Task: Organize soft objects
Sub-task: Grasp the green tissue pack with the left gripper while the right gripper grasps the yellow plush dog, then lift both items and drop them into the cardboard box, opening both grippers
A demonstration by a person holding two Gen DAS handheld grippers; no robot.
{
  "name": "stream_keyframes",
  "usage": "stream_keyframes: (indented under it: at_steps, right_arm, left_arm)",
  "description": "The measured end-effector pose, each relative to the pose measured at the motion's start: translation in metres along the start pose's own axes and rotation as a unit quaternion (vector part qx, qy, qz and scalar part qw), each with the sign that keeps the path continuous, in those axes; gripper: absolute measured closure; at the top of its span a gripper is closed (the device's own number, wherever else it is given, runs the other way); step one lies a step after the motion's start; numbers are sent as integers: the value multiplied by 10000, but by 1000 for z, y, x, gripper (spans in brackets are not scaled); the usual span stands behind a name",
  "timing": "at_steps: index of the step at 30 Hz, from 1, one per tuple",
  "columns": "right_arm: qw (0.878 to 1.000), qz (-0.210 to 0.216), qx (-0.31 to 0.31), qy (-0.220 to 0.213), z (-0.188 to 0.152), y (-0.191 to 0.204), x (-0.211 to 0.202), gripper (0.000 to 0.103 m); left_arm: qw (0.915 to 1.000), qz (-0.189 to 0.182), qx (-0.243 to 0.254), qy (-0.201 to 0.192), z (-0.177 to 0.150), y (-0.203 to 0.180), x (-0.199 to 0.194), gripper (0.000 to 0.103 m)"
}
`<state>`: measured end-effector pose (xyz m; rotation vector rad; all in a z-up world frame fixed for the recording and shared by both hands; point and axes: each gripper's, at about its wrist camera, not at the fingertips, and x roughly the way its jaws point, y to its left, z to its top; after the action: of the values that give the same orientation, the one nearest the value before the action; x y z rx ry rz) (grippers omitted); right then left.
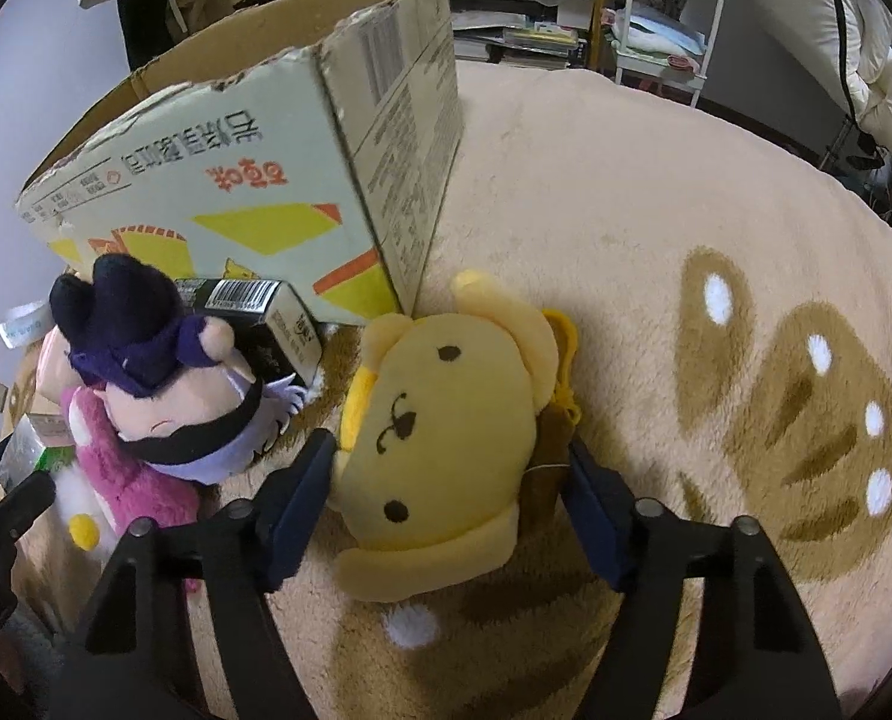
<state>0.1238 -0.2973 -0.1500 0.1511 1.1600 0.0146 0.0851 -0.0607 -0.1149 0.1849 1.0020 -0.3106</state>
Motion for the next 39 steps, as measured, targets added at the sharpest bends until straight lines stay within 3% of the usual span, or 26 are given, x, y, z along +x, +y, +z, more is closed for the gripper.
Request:
stream_keyframes:
  at_steps: [11, 22, 32, 39]
  right_arm:
    - [9997, 94, -109, -187, -5, 13, -18, 30]
    - [9947, -61, -291, -985, -17, 36, -70, 31]
    - [9832, 231, -271, -1789, -12, 51, -116, 31]
    - [9722, 262, -596, -2251, 3, 64, -142, 31]
  left_arm:
    - [9991, 75, -163, -385, -2, 5, -26, 69]
    - [9945, 219, -252, -991, -2, 8, -57, 69]
    - [9796, 434, -127, -1959, 6, 5, -102, 70]
    - [9736, 447, -191, -2232, 25, 10, -126, 71]
